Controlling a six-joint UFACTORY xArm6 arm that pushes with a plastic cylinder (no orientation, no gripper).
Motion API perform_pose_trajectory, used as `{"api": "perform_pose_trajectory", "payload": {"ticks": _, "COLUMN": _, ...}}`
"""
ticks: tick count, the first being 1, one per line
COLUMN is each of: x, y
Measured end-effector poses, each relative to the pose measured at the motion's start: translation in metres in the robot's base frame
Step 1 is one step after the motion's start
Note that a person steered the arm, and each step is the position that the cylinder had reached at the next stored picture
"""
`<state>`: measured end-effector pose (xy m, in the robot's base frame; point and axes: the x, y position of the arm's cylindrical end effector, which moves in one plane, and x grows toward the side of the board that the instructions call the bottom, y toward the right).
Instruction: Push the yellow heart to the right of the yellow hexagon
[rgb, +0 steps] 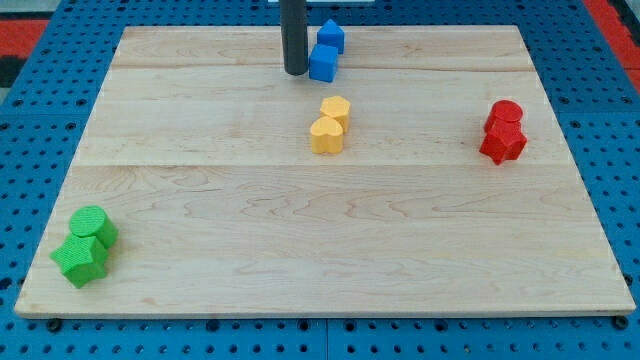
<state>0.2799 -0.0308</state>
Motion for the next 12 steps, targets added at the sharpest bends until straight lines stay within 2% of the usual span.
{"api": "perform_pose_trajectory", "payload": {"ticks": 2, "x": -0.001, "y": 0.006}}
{"api": "perform_pose_trajectory", "payload": {"ticks": 4, "x": 0.005, "y": -0.013}}
{"api": "perform_pose_trajectory", "payload": {"ticks": 6, "x": 0.073, "y": -0.035}}
{"api": "perform_pose_trajectory", "payload": {"ticks": 7, "x": 0.101, "y": -0.025}}
{"api": "perform_pose_trajectory", "payload": {"ticks": 9, "x": 0.154, "y": 0.04}}
{"api": "perform_pose_trajectory", "payload": {"ticks": 11, "x": 0.153, "y": 0.107}}
{"api": "perform_pose_trajectory", "payload": {"ticks": 12, "x": 0.136, "y": 0.113}}
